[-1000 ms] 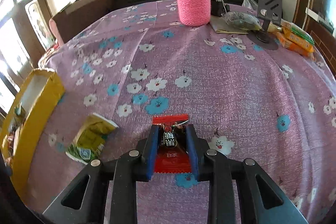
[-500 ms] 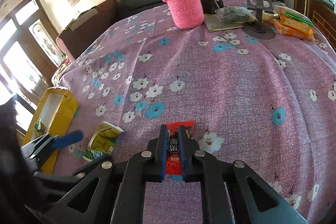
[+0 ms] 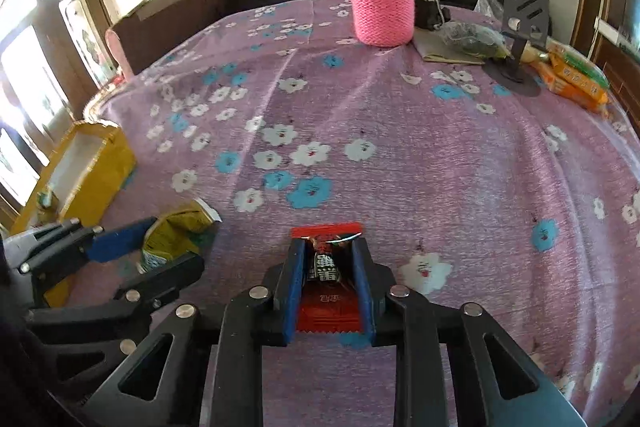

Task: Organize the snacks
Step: 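Grasp the gold-green packet with the left tool while the right tool holds the red candy, then carry the candy and gold packet into the tray and open both tools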

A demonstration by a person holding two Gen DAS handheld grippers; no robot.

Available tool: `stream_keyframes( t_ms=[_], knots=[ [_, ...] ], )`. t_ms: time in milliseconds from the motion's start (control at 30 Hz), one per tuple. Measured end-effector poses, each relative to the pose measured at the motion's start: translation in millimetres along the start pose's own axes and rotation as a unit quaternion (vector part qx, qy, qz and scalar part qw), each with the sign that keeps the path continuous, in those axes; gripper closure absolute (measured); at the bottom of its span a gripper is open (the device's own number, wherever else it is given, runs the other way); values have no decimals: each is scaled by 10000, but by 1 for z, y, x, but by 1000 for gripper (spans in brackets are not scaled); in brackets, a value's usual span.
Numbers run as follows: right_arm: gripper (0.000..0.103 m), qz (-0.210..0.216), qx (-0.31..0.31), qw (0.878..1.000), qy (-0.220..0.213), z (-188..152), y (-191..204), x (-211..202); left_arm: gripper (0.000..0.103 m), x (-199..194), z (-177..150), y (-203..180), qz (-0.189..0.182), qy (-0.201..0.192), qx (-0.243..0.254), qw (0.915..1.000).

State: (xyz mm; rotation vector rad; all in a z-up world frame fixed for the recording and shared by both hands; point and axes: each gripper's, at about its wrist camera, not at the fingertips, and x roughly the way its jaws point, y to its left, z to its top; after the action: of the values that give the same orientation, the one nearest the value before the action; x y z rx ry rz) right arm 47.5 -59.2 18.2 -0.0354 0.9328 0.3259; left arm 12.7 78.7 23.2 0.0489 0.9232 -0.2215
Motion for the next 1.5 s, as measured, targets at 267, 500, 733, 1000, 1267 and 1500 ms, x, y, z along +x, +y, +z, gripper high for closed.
stream_keyframes(
  t_ms=[267,500,733,1000,1267,1500],
  knots=[
    [86,337,128,9991,-237,2,2,-17,75,-21,-5,4,-136,-107,-151,9997],
    [86,727,498,9958,-261,4,-11,-27,75,-26,-13,12,-316,-98,-273,9991],
    [86,816,655,9944,-163,4,-18,-23,24,-13,-7,-13,-137,-128,201,9996],
    [86,885,780,9929,-119,3,-25,-20,67,8,-8,-33,-231,147,488,9984],
    [87,1301,916,9872,-147,2,-24,-21,69,-25,-14,-19,-303,-96,285,9991],
    [95,1749,911,9800,-253,0,-11,-32,69,-83,-27,48,-376,-466,-610,9963]
  ],
)
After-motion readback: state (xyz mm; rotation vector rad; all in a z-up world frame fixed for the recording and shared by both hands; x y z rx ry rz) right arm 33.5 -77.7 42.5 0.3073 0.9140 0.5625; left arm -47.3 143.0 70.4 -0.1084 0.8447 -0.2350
